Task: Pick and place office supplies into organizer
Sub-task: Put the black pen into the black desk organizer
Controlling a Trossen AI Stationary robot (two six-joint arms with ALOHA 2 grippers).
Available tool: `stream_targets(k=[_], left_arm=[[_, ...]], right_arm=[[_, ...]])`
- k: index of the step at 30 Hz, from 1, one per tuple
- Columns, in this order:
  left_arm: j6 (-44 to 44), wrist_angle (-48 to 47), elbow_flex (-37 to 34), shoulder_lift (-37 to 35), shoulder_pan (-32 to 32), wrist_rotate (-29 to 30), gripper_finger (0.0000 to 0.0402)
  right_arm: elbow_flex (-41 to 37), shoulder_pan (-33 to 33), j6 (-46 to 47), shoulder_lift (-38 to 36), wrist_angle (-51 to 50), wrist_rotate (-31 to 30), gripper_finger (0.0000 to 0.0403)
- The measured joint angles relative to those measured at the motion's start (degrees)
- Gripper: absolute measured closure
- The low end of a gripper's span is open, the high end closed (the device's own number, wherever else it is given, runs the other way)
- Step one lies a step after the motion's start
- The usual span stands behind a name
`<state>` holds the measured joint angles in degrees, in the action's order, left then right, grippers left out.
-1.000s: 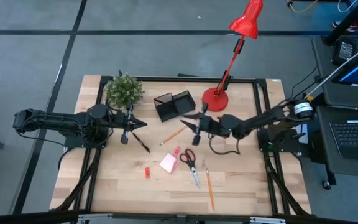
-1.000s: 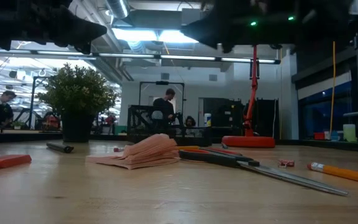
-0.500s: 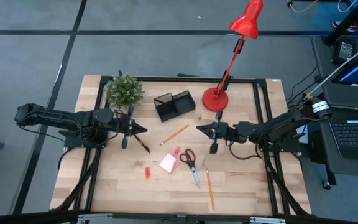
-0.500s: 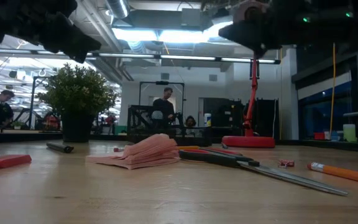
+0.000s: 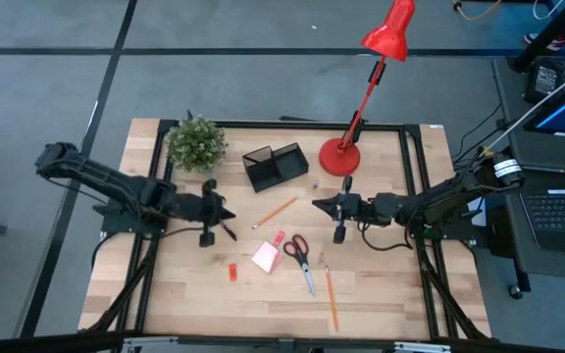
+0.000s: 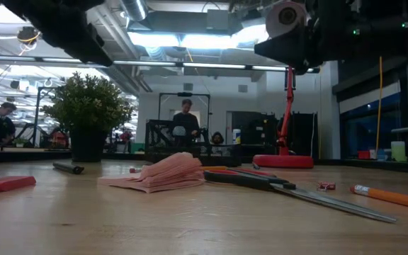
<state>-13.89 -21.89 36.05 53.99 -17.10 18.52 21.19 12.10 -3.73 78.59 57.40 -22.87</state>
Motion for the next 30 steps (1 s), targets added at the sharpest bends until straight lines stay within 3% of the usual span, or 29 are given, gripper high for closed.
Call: stream_targets(k=[6, 13, 30], left_arm=[[-6.1, -12.3, 11.4, 13.8, -4.5, 0.9, 0.0400], [-4.8, -26.4, 21.4, 25.0, -6.6, 0.4, 0.0391], [-2.7, -32.0, 22.3, 28.1, -6.1, -1.9, 0.0279]], right_arm=[[0.0, 0.0, -1.4, 0.0, -1.5, 0.5, 0.0395], [0.0, 0.0, -3.6, 0.0, -1.6, 0.5, 0.0395], [0.1, 0.0, -5.5, 0.0, -1.1, 0.6, 0.0395]])
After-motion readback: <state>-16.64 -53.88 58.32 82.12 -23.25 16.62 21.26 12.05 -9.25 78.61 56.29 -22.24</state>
